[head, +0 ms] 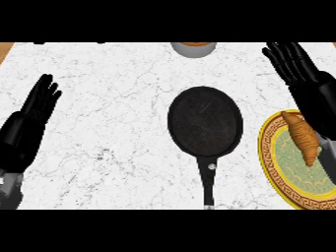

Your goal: Pick the eggplant from the plate and place it in the pan

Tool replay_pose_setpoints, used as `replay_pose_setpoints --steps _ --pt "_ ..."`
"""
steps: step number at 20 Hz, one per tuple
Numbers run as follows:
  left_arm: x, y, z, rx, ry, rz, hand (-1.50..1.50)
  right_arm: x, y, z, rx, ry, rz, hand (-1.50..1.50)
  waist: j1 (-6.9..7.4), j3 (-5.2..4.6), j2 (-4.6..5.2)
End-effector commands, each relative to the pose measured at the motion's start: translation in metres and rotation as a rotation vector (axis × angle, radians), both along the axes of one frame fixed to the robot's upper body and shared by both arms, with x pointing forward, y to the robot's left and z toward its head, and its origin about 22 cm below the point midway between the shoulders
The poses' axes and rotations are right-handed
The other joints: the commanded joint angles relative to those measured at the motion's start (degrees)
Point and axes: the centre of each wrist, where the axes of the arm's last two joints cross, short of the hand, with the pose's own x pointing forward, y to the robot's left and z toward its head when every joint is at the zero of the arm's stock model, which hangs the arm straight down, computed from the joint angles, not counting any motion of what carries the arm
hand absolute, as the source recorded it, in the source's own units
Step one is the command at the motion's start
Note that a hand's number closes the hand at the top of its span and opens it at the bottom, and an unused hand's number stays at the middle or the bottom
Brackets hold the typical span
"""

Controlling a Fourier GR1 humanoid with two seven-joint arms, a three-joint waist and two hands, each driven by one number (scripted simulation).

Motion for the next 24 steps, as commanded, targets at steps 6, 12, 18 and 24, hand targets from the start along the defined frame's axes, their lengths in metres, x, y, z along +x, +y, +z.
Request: replay_pose_setpoints --steps 6,12,18,24 --pt "-0.033 0.001 -0.080 -0.216 0.335 0.260 0.00 -0.011 -0.132 -0.078 0.021 0.724 -0.582 1.50 0.13 -1.24 2.01" --pt "-0.061 -0.034 -0.112 -0.285 0.430 0.274 0.00 -0.042 -0.119 -0.067 -0.473 0.562 -0.780 -1.50 -1.31 -1.07 -1.19" --pt "-0.046 -0.013 -0.120 -0.299 0.425 0.289 0.00 -0.050 -0.107 -0.025 -0.664 0.556 -0.936 -1.50 -0.60 -1.03 -0.78" --pt "-0.040 -0.031 -0.124 -0.285 0.428 0.259 0.00 -0.002 -0.105 0.008 -0.798 0.640 -1.014 -1.50 1.29 -0.91 -0.33"
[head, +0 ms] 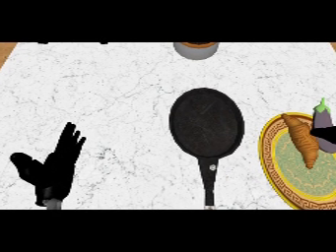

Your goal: Pick the eggplant from the plate and place it in the pan

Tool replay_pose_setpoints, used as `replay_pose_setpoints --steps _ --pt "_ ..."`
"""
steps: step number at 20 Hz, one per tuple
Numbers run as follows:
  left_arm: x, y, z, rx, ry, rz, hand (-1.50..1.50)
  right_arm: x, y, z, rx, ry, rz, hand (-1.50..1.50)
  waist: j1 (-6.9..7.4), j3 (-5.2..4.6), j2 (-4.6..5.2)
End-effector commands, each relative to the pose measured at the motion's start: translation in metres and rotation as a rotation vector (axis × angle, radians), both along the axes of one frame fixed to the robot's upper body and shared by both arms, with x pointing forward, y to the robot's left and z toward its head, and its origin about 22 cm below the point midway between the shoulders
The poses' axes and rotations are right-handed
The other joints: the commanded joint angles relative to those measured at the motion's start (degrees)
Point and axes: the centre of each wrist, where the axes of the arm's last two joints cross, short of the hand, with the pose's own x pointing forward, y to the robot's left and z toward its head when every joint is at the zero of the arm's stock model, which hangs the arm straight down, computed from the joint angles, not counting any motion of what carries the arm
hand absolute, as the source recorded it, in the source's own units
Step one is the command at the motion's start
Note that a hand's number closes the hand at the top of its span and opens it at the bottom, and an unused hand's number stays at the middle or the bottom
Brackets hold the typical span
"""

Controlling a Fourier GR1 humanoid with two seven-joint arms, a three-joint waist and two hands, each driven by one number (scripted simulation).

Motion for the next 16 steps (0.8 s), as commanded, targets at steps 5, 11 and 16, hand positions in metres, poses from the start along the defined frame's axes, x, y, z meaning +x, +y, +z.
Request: replay_pose_setpoints --steps 5,11,16 --pt "-0.008 -0.020 -0.011 -0.012 0.054 -0.041 0.00 0.061 -0.014 0.033 -0.096 0.230 -0.102 -1.50 2.66 -0.23 0.86" --pt "0.017 -0.020 -0.002 -0.023 0.047 -0.063 0.00 0.069 -0.022 0.010 -0.189 0.691 -0.011 -1.50 3.34 -0.28 1.64" --pt "0.010 -0.002 -0.004 -0.006 0.055 -0.042 0.00 0.093 -0.041 0.025 -0.211 0.810 0.026 -1.50 2.85 -0.17 1.14"
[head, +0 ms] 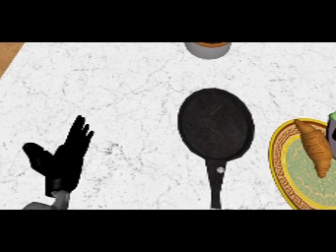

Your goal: Pick the eggplant from the plate and place it in the pan

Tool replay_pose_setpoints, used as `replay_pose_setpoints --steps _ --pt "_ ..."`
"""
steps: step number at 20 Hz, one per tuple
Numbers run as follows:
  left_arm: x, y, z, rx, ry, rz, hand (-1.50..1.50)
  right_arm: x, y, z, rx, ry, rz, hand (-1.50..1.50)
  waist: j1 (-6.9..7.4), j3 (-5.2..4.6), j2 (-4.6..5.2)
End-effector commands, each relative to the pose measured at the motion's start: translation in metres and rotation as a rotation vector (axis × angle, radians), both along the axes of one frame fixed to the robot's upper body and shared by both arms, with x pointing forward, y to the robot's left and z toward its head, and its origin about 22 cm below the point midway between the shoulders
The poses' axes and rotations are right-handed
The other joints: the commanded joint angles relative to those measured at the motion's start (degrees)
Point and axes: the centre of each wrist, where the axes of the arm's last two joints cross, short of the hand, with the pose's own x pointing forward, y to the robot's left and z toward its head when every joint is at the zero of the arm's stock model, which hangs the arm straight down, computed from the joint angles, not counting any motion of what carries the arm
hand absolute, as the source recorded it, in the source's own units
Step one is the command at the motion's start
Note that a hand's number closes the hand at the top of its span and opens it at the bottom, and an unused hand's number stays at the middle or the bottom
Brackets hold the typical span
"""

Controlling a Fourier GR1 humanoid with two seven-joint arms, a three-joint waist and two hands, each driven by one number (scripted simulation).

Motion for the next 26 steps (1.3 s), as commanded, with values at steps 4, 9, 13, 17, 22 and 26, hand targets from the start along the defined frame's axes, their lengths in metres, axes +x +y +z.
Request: replay_pose_setpoints --steps 4,9,13,17,22,26 --pt "-0.007 -0.007 -0.019 -0.019 0.063 0.019 0.00 0.027 -0.008 -0.023 -0.012 0.145 0.051 -1.50 -1.19 -0.22 0.09" --pt "0.000 -0.016 -0.018 -0.002 0.064 0.014 0.00 0.042 -0.005 -0.012 0.042 0.372 0.061 -1.50 -1.84 -0.29 -0.09" --pt "-0.013 0.005 -0.021 0.001 0.061 0.022 0.00 0.049 -0.002 -0.023 0.048 0.425 0.053 -1.50 -1.55 -0.26 -0.12" --pt "-0.004 0.011 -0.026 -0.016 0.060 0.038 0.00 0.045 -0.010 -0.026 0.075 0.407 0.086 -1.50 -2.60 -0.28 -0.34" --pt "-0.013 0.009 -0.022 -0.019 0.060 0.059 0.00 0.034 -0.007 -0.058 0.091 0.327 0.093 -1.50 -3.22 -0.28 -0.66" --pt "-0.011 0.019 -0.020 -0.008 0.063 0.052 0.00 0.026 -0.015 -0.069 0.039 0.285 0.108 -1.50 -2.96 -0.26 -0.52"
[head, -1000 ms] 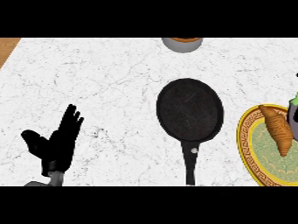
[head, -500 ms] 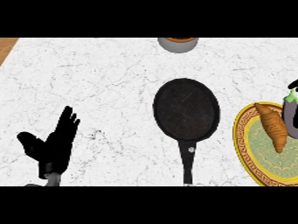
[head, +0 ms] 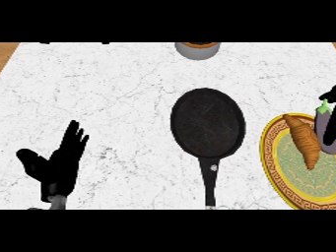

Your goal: Pick the eggplant from the plate and place it in the pan

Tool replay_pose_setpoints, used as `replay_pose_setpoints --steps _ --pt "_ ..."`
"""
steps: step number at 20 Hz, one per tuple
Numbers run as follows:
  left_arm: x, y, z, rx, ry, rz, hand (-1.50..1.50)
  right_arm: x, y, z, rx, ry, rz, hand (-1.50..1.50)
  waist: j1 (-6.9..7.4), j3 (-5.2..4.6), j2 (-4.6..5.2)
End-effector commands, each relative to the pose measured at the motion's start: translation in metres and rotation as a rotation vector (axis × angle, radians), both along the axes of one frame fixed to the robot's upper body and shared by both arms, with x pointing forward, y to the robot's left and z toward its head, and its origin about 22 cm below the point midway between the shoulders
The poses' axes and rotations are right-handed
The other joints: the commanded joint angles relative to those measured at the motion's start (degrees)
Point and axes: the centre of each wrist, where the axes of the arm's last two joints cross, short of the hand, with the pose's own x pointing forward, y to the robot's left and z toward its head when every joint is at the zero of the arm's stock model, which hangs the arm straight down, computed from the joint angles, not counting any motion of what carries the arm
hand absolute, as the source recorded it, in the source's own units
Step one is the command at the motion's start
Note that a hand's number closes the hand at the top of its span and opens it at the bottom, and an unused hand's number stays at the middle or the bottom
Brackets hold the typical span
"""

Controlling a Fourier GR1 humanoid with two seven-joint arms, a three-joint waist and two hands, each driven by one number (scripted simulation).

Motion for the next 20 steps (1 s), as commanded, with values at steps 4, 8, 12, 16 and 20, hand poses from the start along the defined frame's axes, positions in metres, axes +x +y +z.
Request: replay_pose_setpoints --steps 4,8,12,16,20 --pt "-0.017 -0.009 -0.015 -0.011 0.065 0.006 0.00 0.003 -0.001 0.002 -0.052 0.002 0.009 -1.50 -0.07 -0.49 0.36" --pt "-0.012 0.005 -0.008 -0.003 0.051 0.007 0.00 -0.017 -0.018 -0.033 -0.005 -0.003 -0.001 -1.50 0.03 -0.45 0.47" --pt "-0.006 0.009 -0.022 -0.005 0.062 -0.004 0.00 -0.027 -0.013 -0.038 0.065 -0.055 0.148 1.50 -0.88 -0.49 0.37" --pt "-0.010 0.007 -0.025 0.005 0.081 0.005 0.00 -0.028 0.000 -0.047 0.042 -0.097 0.167 1.50 -1.15 -0.54 0.17" --pt "-0.010 0.012 -0.016 -0.003 0.064 0.011 0.00 -0.027 0.004 -0.063 0.018 -0.092 0.155 1.50 -0.15 -0.47 0.45"
